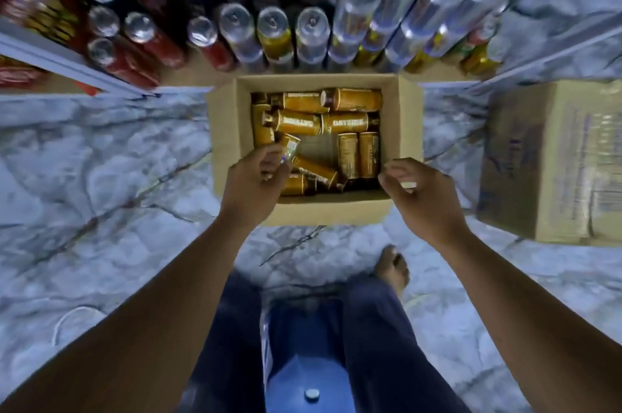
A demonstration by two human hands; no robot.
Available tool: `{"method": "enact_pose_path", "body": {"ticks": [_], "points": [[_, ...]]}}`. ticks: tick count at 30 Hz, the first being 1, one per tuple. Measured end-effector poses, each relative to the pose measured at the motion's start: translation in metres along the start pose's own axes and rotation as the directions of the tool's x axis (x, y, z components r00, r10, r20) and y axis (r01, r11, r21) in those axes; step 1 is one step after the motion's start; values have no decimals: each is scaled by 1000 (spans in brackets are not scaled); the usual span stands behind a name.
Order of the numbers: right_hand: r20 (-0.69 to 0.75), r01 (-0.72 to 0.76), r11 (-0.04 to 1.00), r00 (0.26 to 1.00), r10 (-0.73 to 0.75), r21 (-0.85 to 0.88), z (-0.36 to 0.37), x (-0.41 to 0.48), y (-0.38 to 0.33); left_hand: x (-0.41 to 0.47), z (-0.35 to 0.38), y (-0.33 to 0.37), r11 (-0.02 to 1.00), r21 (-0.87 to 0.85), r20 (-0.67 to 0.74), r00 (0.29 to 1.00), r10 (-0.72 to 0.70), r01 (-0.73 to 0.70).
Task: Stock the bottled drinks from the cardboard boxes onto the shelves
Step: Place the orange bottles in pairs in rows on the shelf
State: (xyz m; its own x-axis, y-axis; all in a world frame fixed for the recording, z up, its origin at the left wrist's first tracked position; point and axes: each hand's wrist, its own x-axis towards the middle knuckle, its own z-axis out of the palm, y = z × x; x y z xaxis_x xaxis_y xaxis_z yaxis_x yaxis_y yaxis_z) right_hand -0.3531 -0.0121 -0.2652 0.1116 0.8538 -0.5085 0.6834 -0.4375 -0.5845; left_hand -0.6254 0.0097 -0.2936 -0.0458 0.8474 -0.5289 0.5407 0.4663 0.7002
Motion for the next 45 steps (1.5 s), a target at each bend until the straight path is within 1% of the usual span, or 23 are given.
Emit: {"method": "enact_pose_path", "body": {"ticks": [3,7,9,11,13,15,20,24,29,32,34,36,37,40,42,45], "points": [[-19,30,999,999,-30,-24,45,53,34,53,28,-26,999,33,-41,999,20,-18],[-71,90,995,993,-93,-42,89,123,50,115,53,-51,993,108,-89,995,47,-37],[-83,140,989,986,-144,-56,105,156,51,138,63,-63,994,108,-145,988,47,-32],[-89,162,986,982,-164,-29,117,185,49,155,74,-77,993,115,-198,979,50,-28],[-100,186,983,978,-184,9,127,207,48,167,84,-91,996,93,-230,973,26,-5],[-122,231,973,966,-230,-3,137,225,50,175,91,-102,998,63,-268,963,8,10],[-195,311,935,919,-342,-171,157,245,66,184,102,-117,999,14,-364,931,41,-38],[-194,333,900,899,-393,-280,163,251,75,183,106,-120,995,-35,-401,913,74,-96],[-186,388,851,862,-471,-354,161,254,78,176,104,-115,986,-44,-408,904,131,-162],[-216,425,807,815,-538,-410,155,250,76,170,101,-110,983,-56,-405,904,139,-177],[-244,463,805,788,-565,-370,148,246,73,166,100,-101,984,-87,-405,908,109,-157],[-272,474,836,796,-541,-278,139,240,73,161,98,-88,982,-128,-404,912,79,-141],[-296,464,859,807,-511,-218,133,235,72,157,97,-80,980,-132,-407,909,85,-150],[-394,379,926,850,-350,-4,110,214,62,144,88,-55,970,-72,-403,896,186,-234],[-444,334,934,861,-247,129,92,194,47,133,78,-35,957,-46,-382,890,249,-287],[-466,350,916,855,-227,196,66,157,23,116,57,-2,943,-38,-356,886,297,-331]]}}
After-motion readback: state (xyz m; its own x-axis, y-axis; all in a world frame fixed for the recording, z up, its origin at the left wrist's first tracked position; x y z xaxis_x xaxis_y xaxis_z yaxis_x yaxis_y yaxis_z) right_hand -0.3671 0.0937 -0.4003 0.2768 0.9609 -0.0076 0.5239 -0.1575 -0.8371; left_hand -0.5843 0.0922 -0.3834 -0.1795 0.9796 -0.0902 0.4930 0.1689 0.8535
